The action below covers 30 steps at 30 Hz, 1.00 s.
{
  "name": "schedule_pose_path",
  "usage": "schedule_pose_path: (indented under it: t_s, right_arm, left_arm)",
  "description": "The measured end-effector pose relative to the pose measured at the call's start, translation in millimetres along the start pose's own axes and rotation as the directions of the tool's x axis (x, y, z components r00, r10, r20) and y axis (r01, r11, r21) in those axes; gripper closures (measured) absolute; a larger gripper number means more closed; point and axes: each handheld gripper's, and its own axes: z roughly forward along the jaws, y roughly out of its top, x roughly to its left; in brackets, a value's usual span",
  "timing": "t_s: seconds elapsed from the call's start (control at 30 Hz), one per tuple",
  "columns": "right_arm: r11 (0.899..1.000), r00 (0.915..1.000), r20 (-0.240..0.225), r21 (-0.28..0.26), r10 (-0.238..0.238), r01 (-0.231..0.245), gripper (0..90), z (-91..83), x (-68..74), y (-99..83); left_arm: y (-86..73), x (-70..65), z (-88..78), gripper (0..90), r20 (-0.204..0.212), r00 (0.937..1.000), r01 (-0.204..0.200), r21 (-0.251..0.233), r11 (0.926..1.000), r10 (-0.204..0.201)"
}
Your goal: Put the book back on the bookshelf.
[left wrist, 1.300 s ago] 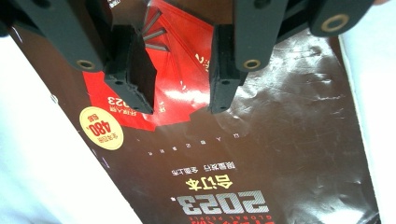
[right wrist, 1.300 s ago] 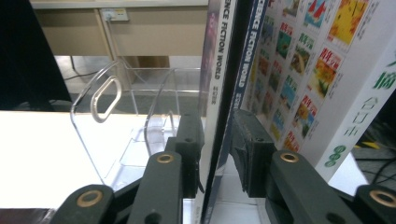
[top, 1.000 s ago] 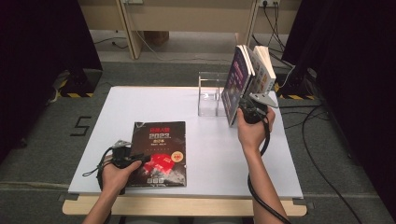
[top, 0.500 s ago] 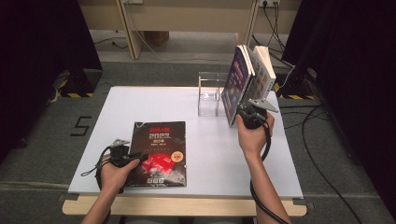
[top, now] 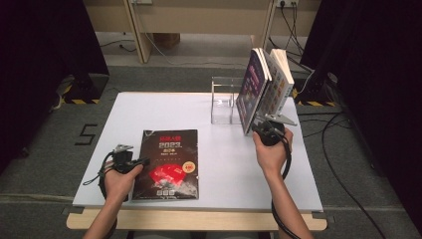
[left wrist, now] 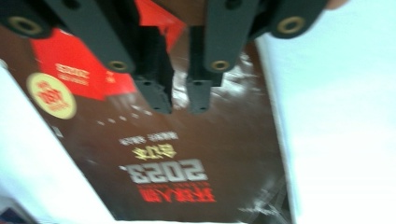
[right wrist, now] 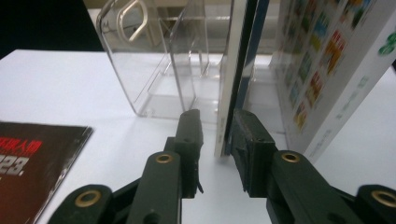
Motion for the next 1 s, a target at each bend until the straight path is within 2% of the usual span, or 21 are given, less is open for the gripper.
schedule_pose_path:
  t_s: [0.03,0.07,0.17,0.3,0.57,0.77,1.0]
  right_arm:
    - [1.0,1.0,-0.002,0.006,0.003,-0.003,72.8,-0.1,0.2,-1.2]
    - [1.0,1.0,0.002,0.011,-0.005,0.005,72.8,-0.4,-0.5,-3.1]
    - [1.0,1.0,-0.001,0.021,-0.001,0.001,72.7,-1.5,-2.3,-7.0]
    - [0.999,0.9999,-0.011,0.039,0.01,-0.01,74.3,-1.4,-7.6,-11.4]
    - [0.997,0.9995,-0.001,0.067,0.032,-0.031,73.0,-1.6,-17.5,-21.5]
    - [0.995,0.999,0.002,0.086,0.045,-0.045,72.3,-2.1,-25.4,-25.2]
    - [0.994,0.9987,0.007,0.096,0.051,-0.051,71.7,-1.7,-30.0,-28.1]
  left_arm:
    - [0.0,0.0,0.0,84.0,0.0,1.0,0.0,0.0,1.0,0.0]
    - [3.2,5.2,2.9,85.4,-0.021,0.9997,0.014,0.004,0.9999,-0.013]
    - [8.4,11.2,4.8,89.2,-0.062,0.998,0.016,-0.005,0.9999,-0.017]
    - [13.2,16.1,7.9,89.7,-0.109,0.9938,0.02,-0.012,0.9997,-0.021]
    - [17.1,32.1,25.2,89.7,-0.167,0.985,0.046,0.016,0.9988,-0.043]
    - [19.9,39.7,36.0,89.7,-0.171,0.9832,0.07,0.025,0.9972,-0.065]
    - [25.6,42.4,41.0,89.8,-0.159,0.9855,0.066,0.038,0.9971,-0.059]
